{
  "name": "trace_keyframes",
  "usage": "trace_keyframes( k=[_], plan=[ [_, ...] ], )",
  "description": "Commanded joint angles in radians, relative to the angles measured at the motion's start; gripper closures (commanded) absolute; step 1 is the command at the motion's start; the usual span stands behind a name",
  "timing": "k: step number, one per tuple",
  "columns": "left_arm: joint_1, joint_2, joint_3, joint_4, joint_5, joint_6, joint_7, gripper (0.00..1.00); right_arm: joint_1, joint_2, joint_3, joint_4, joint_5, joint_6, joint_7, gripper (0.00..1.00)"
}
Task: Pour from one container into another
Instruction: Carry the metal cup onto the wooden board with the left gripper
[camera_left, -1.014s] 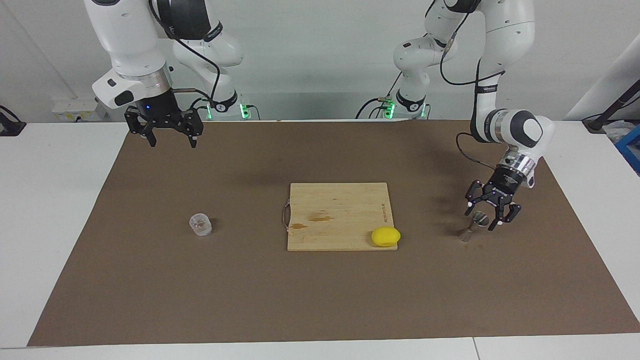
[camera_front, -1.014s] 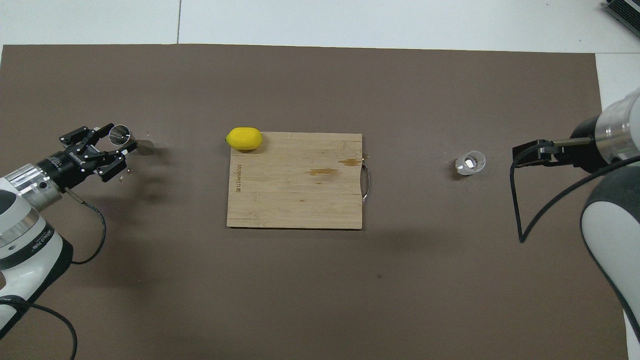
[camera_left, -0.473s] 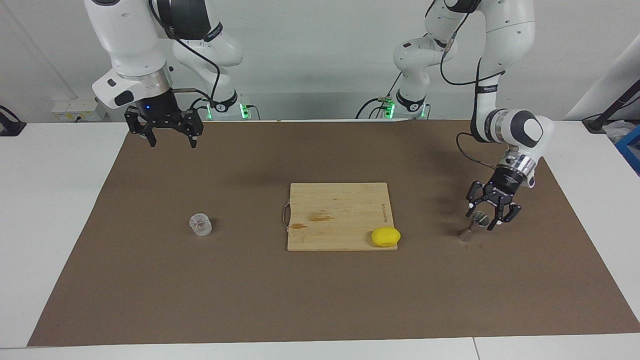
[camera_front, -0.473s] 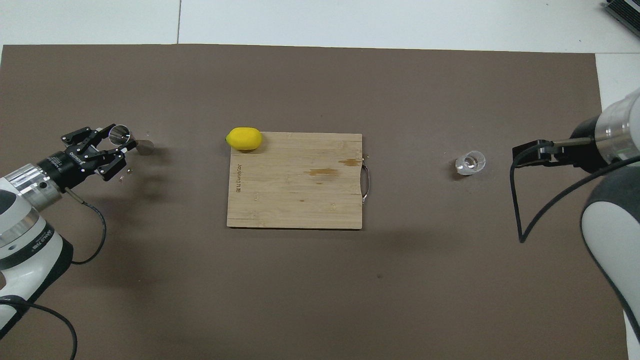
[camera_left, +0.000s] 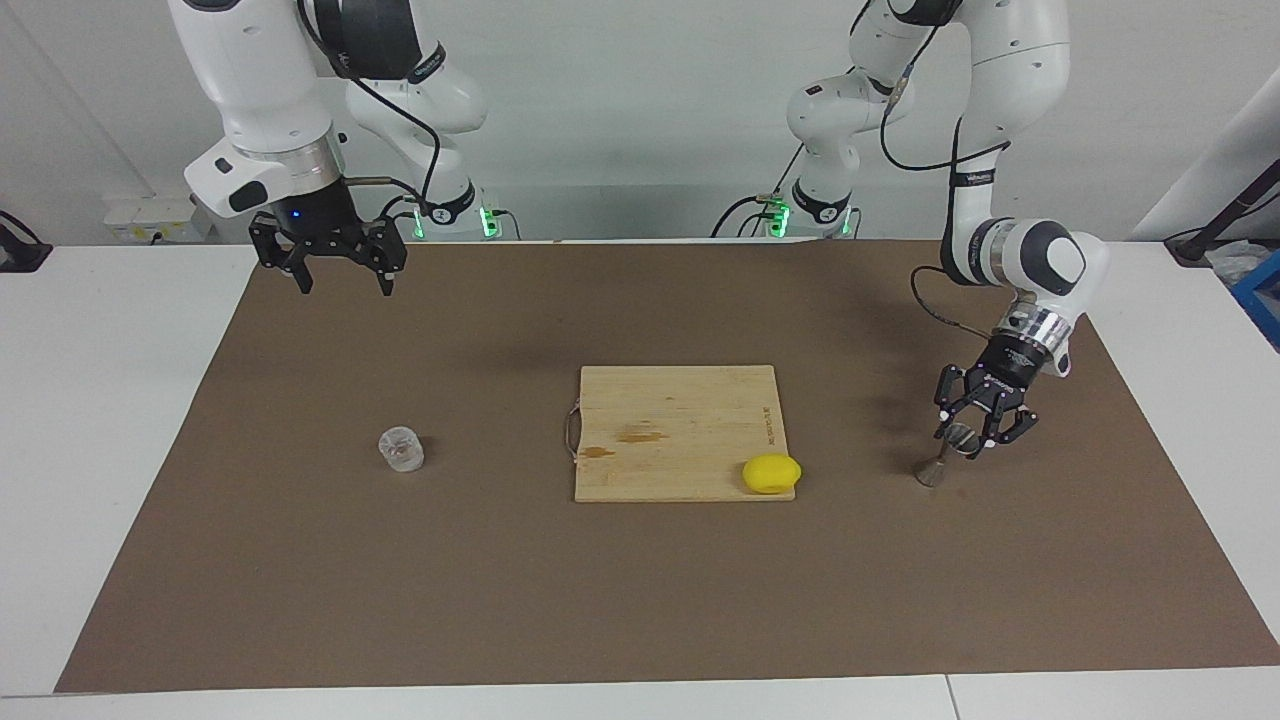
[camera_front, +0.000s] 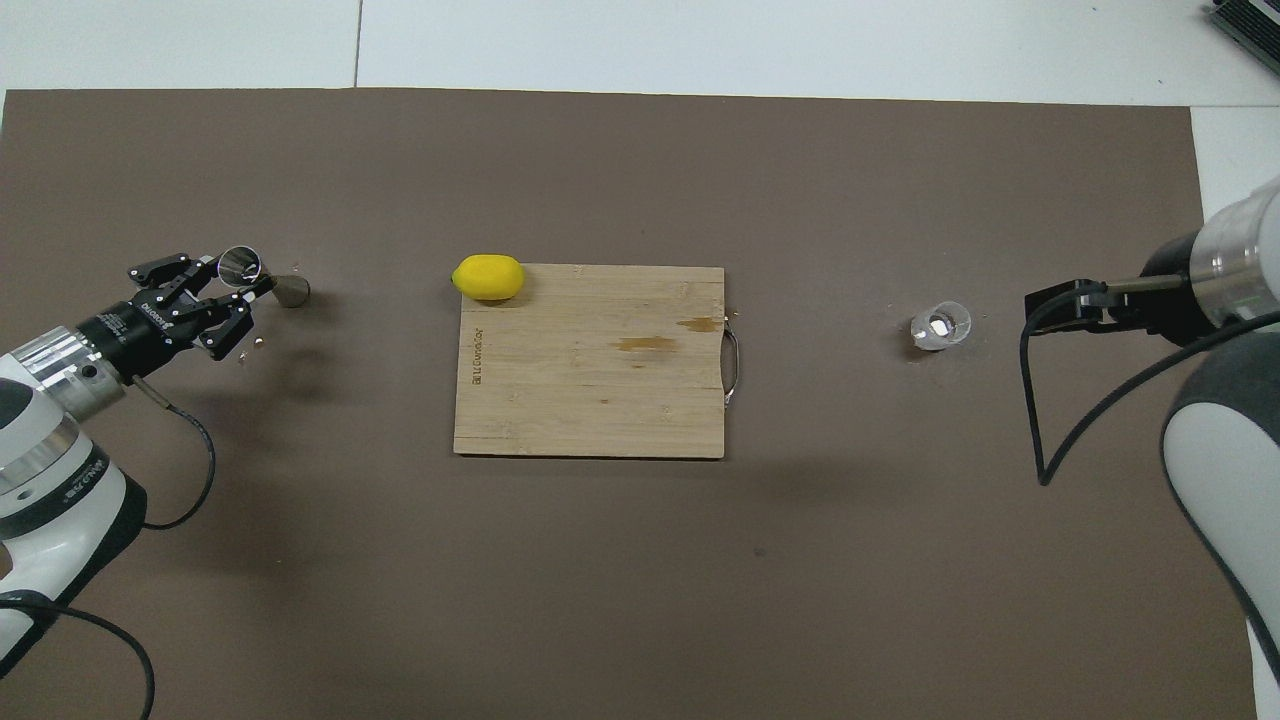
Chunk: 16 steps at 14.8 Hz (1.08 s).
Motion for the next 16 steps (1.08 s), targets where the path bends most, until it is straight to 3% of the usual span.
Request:
trace_keyframes(
  k=[1, 5, 10, 16],
  plan=[
    [-0.014, -0.016, 0.003, 0.029, 0.002, -0.055, 0.011, 1.00, -0.010, -0.006, 0.005, -0.002, -0.001, -0.012, -0.016, 0.00],
    [-0.077, -0.024, -0.026, 0.071, 0.032, -0.162, 0.006, 1.00, -0.010, -0.006, 0.005, -0.002, -0.001, -0.012, -0.016, 0.00],
    [-0.256, -0.034, -0.024, 0.117, 0.030, -0.144, -0.091, 1.00, -0.010, -0.006, 0.005, -0.002, -0.001, -0.012, -0.016, 0.00],
    [-0.503, -0.013, -0.026, 0.164, 0.006, 0.031, -0.149, 1.00, -0.010, -0.006, 0.005, -0.002, -0.001, -0.012, -0.016, 0.00]
  ],
)
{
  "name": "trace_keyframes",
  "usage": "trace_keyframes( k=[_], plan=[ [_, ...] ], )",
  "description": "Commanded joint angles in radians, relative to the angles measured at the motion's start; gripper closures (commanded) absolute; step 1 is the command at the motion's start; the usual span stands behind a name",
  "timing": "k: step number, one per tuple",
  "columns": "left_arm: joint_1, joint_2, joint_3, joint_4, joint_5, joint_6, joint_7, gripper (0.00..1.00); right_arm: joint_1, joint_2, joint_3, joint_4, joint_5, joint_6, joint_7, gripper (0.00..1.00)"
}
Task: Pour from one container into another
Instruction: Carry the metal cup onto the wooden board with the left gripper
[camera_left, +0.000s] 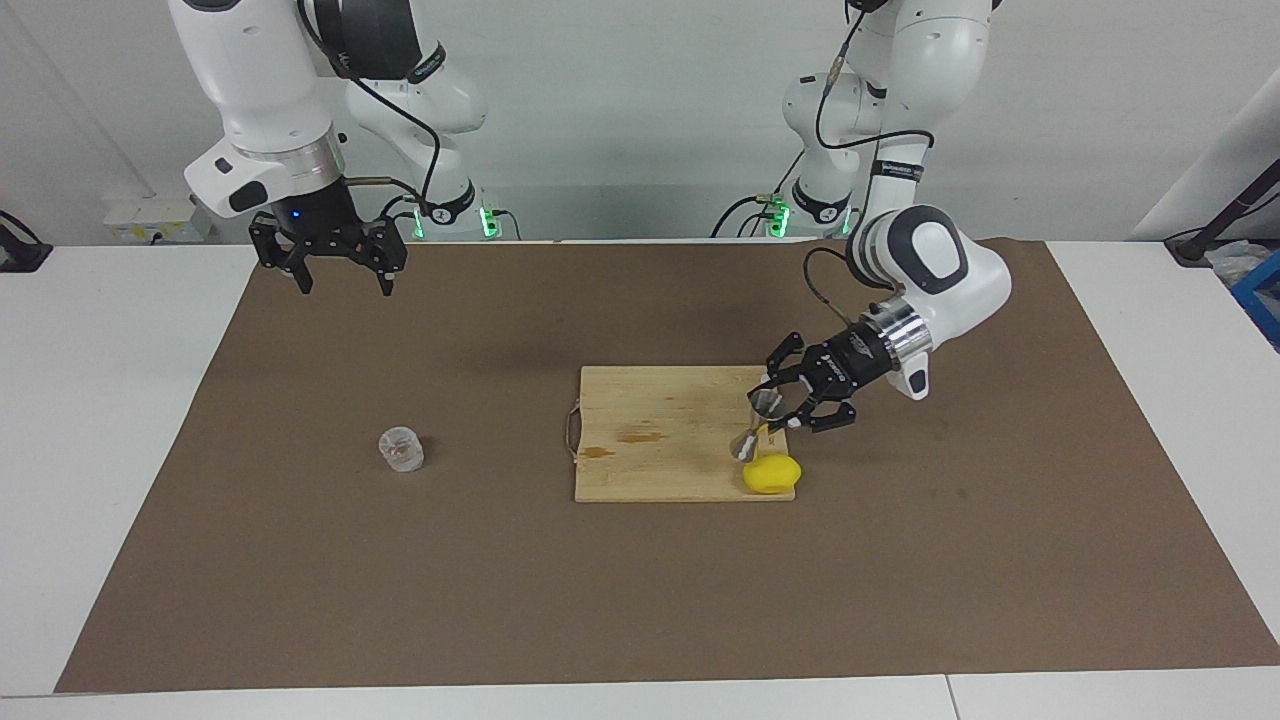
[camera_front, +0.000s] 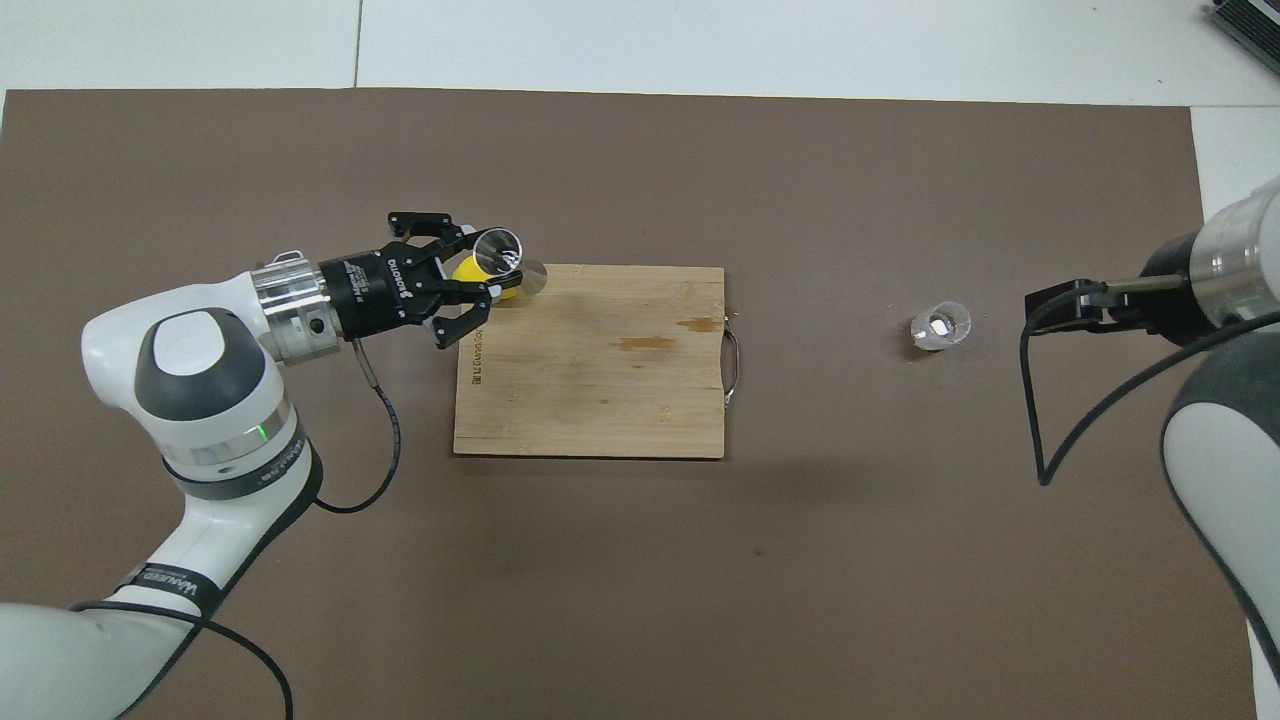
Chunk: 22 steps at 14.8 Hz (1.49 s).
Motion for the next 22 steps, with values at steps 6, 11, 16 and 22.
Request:
trace_keyframes(
  k=[6, 11, 16, 22],
  plan=[
    [-0.259, 0.055, 0.017, 0.064, -0.149, 0.246, -0.034, 1.00, -0.010, -0.006, 0.005, -0.002, -0.001, -0.012, -0.016, 0.00],
    [-0.325, 0.118, 0.017, 0.113, -0.197, 0.334, -0.033, 1.00, -0.009, -0.006, 0.005, -0.002, -0.001, -0.012, -0.016, 0.00],
    [-0.331, 0.161, 0.019, 0.150, -0.195, 0.340, -0.030, 1.00, -0.012, -0.007, 0.005, -0.005, -0.001, -0.025, -0.016, 0.00],
    [-0.334, 0.186, 0.020, 0.156, -0.194, 0.346, -0.027, 1.00, -0.078, -0.009, 0.005, -0.006, -0.001, -0.039, -0.016, 0.00]
  ],
)
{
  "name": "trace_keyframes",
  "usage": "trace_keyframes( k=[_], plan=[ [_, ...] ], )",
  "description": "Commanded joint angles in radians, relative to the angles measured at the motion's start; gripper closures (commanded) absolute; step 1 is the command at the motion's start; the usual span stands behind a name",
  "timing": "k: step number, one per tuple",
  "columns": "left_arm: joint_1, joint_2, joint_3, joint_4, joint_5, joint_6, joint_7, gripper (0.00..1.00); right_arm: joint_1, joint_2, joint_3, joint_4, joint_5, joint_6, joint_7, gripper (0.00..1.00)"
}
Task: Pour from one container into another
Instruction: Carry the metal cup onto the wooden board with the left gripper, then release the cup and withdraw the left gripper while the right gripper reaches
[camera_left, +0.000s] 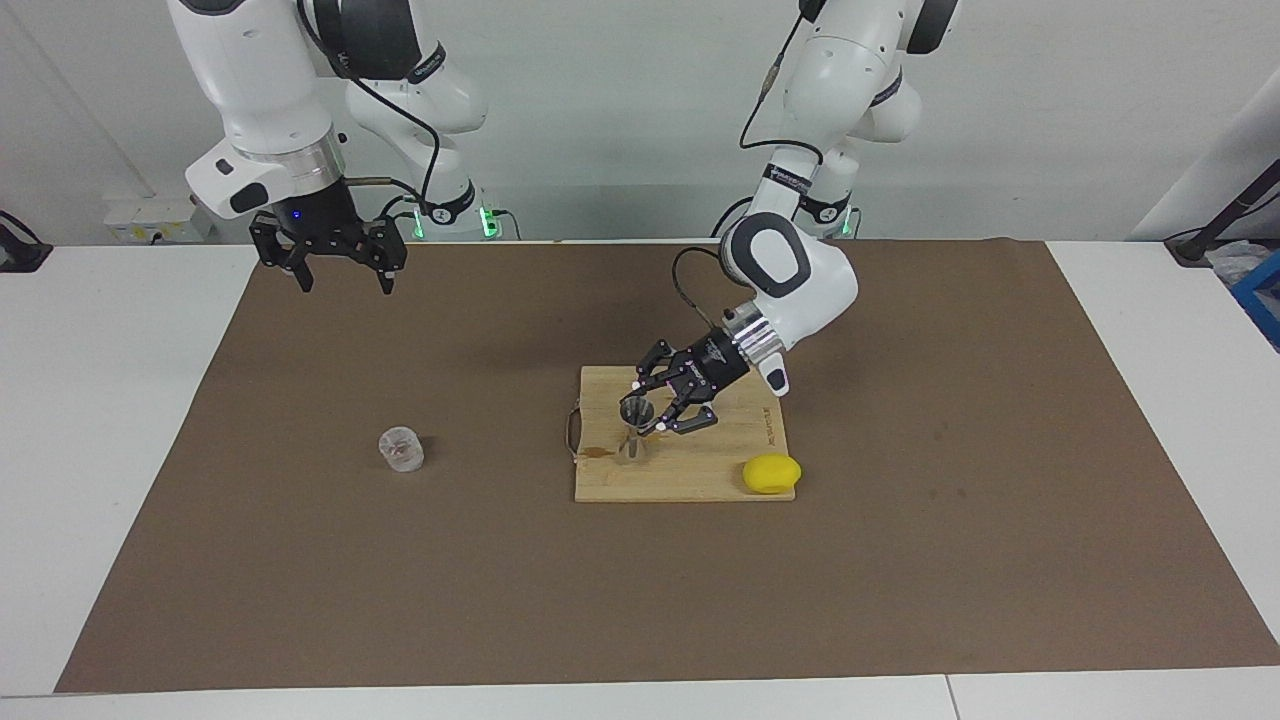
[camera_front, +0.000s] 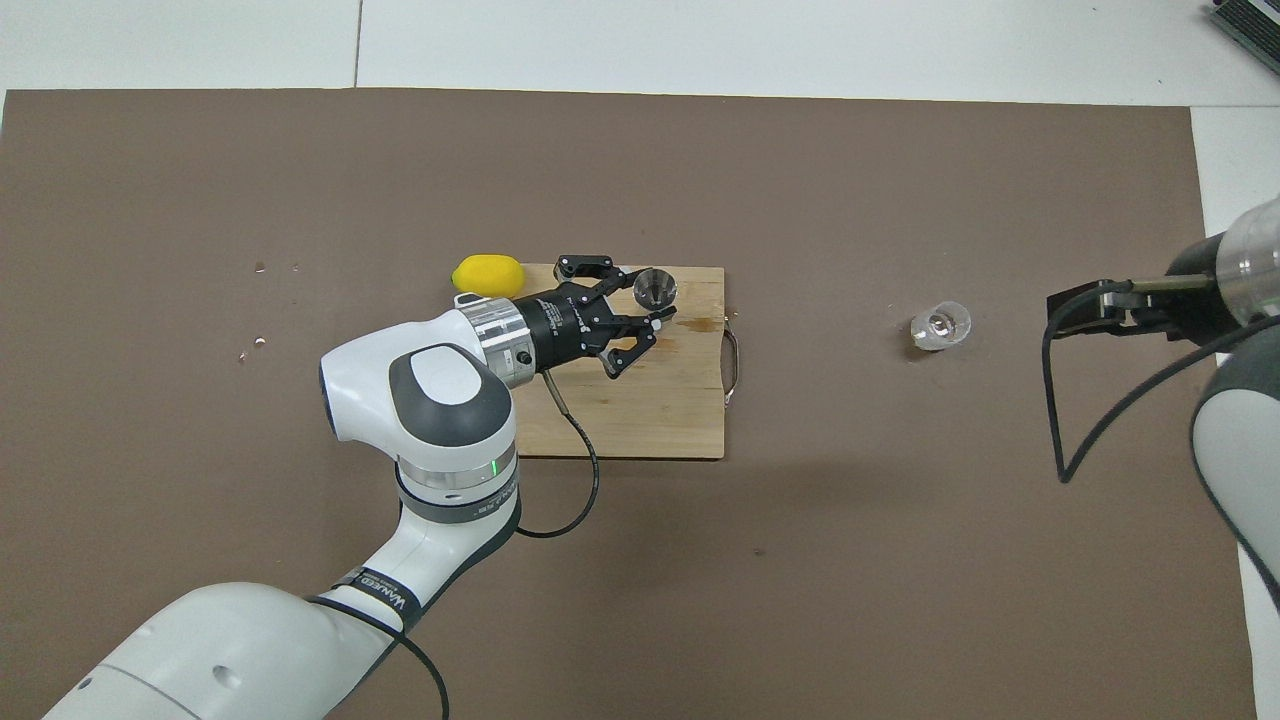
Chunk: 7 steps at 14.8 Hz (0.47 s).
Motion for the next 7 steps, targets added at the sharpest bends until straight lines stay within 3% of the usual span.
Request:
trace_keyframes(
  k=[1, 5, 7],
  plan=[
    [-0.025, 0.023, 0.016, 0.030, -0.021, 0.022, -0.004, 1.00, -0.035, -0.009, 0.005, -0.006, -0.001, -0.021, -0.016, 0.00],
    [-0.025, 0.026, 0.016, 0.029, -0.021, 0.031, -0.004, 1.00, -0.049, -0.007, 0.006, -0.006, -0.001, -0.002, -0.008, 0.00],
    [-0.025, 0.026, 0.016, 0.029, -0.021, 0.037, -0.005, 0.72, -0.045, -0.007, 0.005, -0.021, -0.001, 0.057, 0.050, 0.00]
  ],
)
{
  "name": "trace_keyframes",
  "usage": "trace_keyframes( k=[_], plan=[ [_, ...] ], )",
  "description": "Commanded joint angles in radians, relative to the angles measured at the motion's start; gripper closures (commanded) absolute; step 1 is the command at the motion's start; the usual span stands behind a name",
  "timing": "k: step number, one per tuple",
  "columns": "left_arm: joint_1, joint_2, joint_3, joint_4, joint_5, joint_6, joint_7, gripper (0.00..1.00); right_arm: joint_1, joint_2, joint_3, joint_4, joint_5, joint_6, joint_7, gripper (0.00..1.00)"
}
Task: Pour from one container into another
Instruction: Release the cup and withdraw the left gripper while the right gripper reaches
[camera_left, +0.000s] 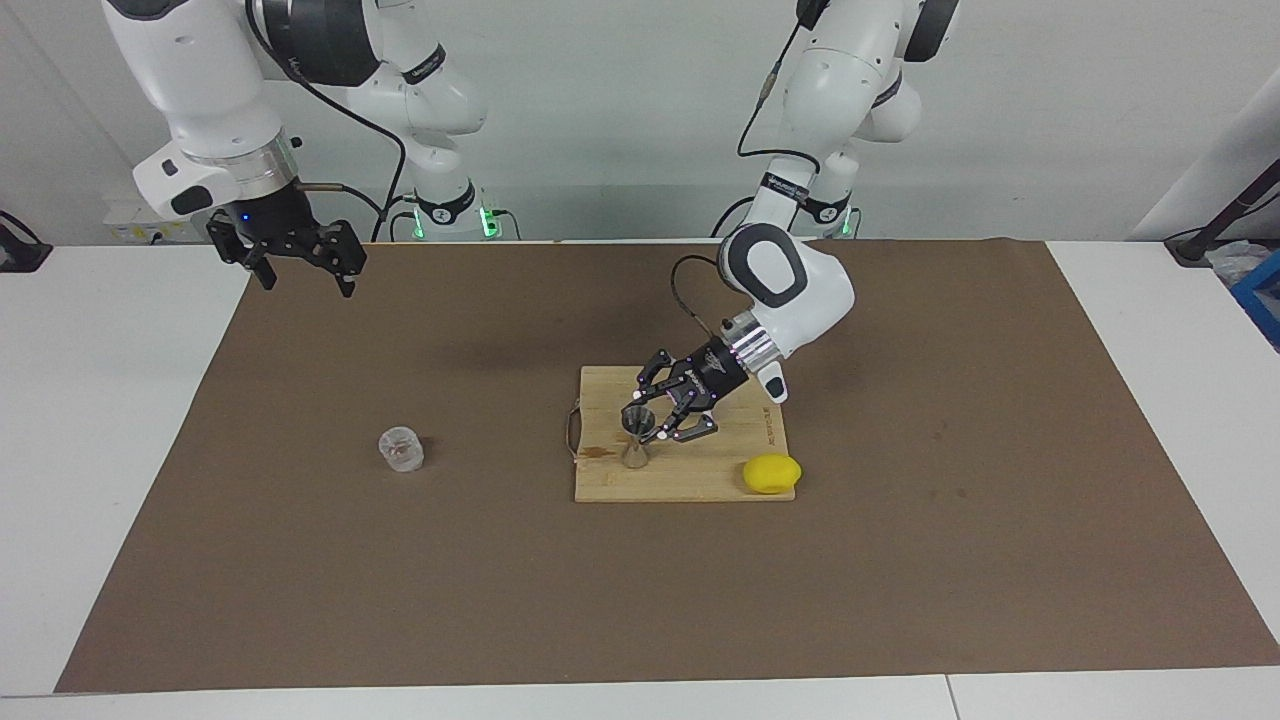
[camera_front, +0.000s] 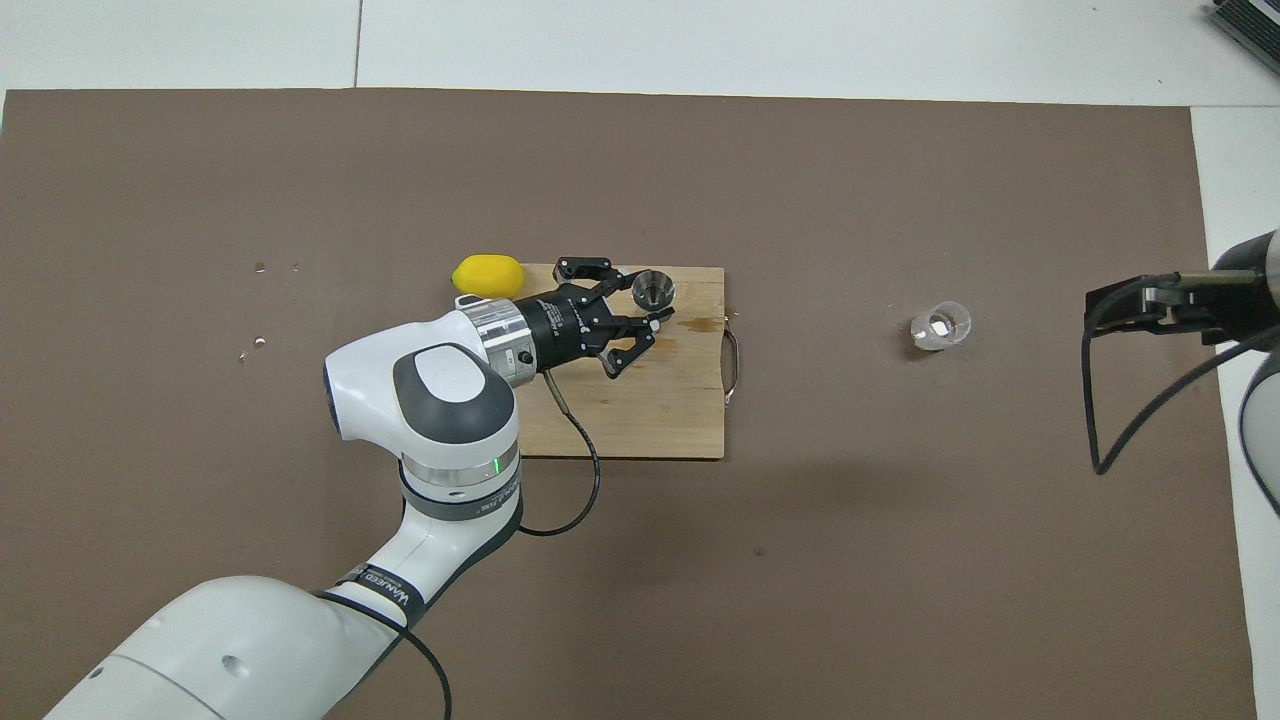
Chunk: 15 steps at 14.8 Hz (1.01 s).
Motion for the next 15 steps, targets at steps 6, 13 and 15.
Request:
trace_keyframes(
  k=[6, 13, 15],
  plan=[
    [-0.035, 0.015, 0.014, 0.022, -0.011, 0.024, -0.005, 0.00, -0.002, 0.016, 0.011, -0.014, -0.001, 0.064, 0.133, 0.00],
    [-0.029, -0.137, 0.014, -0.061, 0.076, 0.009, -0.004, 0.00, -0.009, 0.063, 0.011, -0.016, 0.051, 0.109, 0.443, 0.00],
    [-0.002, -0.166, 0.020, -0.066, 0.180, -0.022, -0.004, 0.00, -0.017, 0.077, 0.011, -0.022, 0.068, 0.142, 0.527, 0.00]
  ],
)
